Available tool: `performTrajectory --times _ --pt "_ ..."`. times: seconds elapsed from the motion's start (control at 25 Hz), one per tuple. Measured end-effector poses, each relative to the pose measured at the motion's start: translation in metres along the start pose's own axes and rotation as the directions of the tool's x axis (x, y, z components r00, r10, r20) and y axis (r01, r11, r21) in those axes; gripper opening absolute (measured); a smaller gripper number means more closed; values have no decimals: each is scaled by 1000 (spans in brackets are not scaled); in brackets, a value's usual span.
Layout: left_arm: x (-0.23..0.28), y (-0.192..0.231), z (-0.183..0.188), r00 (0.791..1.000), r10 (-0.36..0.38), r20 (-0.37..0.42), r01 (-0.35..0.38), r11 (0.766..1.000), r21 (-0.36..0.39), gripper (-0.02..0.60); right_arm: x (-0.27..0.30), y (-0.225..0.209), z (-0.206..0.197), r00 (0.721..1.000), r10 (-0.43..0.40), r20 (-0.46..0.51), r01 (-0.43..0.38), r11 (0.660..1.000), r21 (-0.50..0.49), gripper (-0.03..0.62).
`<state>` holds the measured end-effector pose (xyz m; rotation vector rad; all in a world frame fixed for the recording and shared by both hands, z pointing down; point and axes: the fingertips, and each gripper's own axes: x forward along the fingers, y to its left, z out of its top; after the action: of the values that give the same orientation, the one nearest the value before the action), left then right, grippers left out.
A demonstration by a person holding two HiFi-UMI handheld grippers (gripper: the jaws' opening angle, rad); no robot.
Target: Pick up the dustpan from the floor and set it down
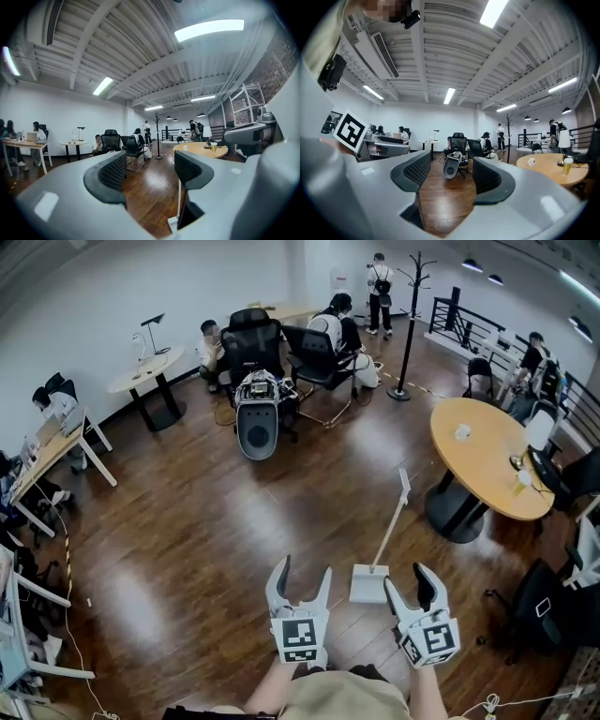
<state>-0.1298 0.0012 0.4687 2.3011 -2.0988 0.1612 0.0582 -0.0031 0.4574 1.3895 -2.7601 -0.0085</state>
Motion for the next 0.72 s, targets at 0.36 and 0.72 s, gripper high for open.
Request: performTrajectory --times 0.36,0.72 --pt "63 3 -14 996 -70 -48 68 997 -28 298 27 -38 -22 993 -95 -70 99 993 64 268" --pt "150 1 4 997 -66 -41 66 998 -2 298 94 -128 -18 990 -141 -14 142 983 114 268"
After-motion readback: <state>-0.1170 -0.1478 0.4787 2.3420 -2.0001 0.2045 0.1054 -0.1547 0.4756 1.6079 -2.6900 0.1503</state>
